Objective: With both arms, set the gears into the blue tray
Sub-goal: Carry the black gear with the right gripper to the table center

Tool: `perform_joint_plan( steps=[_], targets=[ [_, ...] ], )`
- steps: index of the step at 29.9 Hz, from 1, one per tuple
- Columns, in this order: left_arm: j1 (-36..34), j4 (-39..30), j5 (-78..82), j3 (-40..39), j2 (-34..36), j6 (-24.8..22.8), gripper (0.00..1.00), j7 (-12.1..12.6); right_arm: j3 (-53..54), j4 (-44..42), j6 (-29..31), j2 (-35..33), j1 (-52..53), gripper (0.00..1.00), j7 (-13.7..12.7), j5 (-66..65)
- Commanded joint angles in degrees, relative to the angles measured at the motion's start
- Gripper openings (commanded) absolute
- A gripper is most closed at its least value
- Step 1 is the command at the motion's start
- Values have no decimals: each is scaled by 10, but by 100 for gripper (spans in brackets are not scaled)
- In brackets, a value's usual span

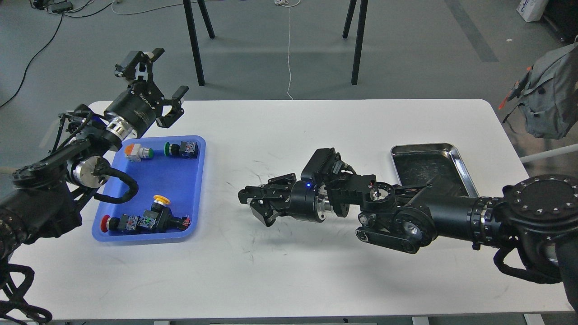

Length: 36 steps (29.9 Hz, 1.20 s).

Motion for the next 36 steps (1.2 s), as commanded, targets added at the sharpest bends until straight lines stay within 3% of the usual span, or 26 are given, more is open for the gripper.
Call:
perform_joint_plan(
  steps=[1, 28, 31, 32, 34, 36],
  targets=[
    [0, 0, 0, 0, 1, 0, 100, 0, -7, -3, 1, 0, -7, 1, 1, -1],
    [9, -1, 0, 0, 12, 0, 100, 0, -51, 1, 5, 0, -16, 4, 9, -6],
    [9, -1, 0, 0, 12, 0, 100, 0, -51, 1, 5, 0, -16, 12, 9, -6],
    [9, -1, 0, 0, 12, 0, 100, 0, -51, 1, 5, 0, -15, 20, 9, -6],
    [9, -1, 0, 0, 12, 0, 100, 0, -51, 3, 8, 0, -10, 50, 9, -2],
    [8, -1, 0, 0, 12, 0, 100, 0, -51, 10, 10, 0, -6, 50, 10, 0]
  ],
)
